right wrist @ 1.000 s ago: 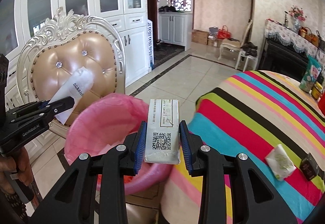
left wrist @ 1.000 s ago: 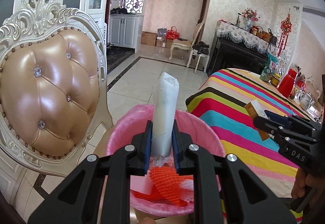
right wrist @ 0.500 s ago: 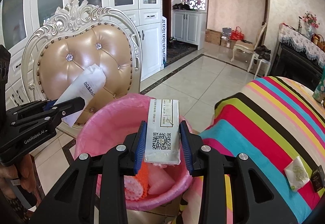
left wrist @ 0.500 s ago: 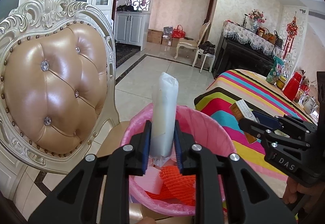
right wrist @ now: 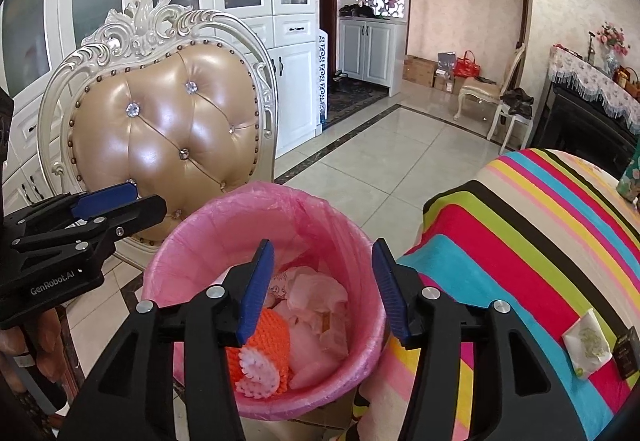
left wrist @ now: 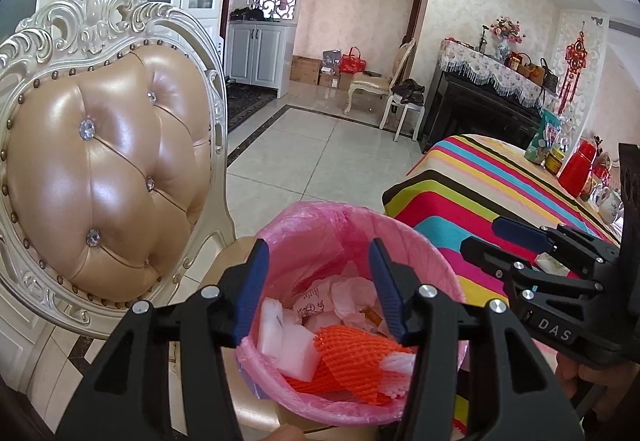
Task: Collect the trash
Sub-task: 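Open the left tool to drop the tissue pack while the right tool drops the card box, then move both tools back from the bin to the paper cup and black box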
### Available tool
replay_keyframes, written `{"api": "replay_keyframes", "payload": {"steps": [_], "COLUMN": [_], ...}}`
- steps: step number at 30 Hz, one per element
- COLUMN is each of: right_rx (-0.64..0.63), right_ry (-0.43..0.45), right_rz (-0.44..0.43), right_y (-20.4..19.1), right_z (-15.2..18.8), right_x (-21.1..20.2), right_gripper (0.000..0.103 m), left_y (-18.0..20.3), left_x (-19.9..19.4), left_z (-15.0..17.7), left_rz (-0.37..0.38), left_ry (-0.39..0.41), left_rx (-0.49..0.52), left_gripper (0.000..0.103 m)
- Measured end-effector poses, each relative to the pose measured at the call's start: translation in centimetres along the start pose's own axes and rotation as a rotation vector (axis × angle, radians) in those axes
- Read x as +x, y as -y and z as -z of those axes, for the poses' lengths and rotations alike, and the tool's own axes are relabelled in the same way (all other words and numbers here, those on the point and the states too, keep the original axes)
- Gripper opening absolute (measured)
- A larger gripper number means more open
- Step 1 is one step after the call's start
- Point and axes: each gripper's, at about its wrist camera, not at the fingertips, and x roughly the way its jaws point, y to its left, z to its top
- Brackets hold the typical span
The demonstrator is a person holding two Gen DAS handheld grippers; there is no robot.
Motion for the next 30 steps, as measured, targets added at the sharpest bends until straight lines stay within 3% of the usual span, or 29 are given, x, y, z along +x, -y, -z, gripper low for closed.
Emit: {"api": "replay_keyframes", "payload": {"steps": [21,30], "right_rx": [0.067,0.111], "right_ry": [0.029,0.043], "right_rz": [0.059,0.125], "right_y": [4.9,9.0], "right_z": [1.3,2.8], "right_x": [-3.0,-5.2], "right_gripper": [0.051,0.055], "left_y": [4.5,8.0], "left_x": [0.2,1.1], "left_z": [-0.2,0.0], "left_rz": [0.040,0.087], "left_ry": [-0.007,-0.023], "left_rx": [0.057,0.103], "left_gripper": [0.051,0.051]}}
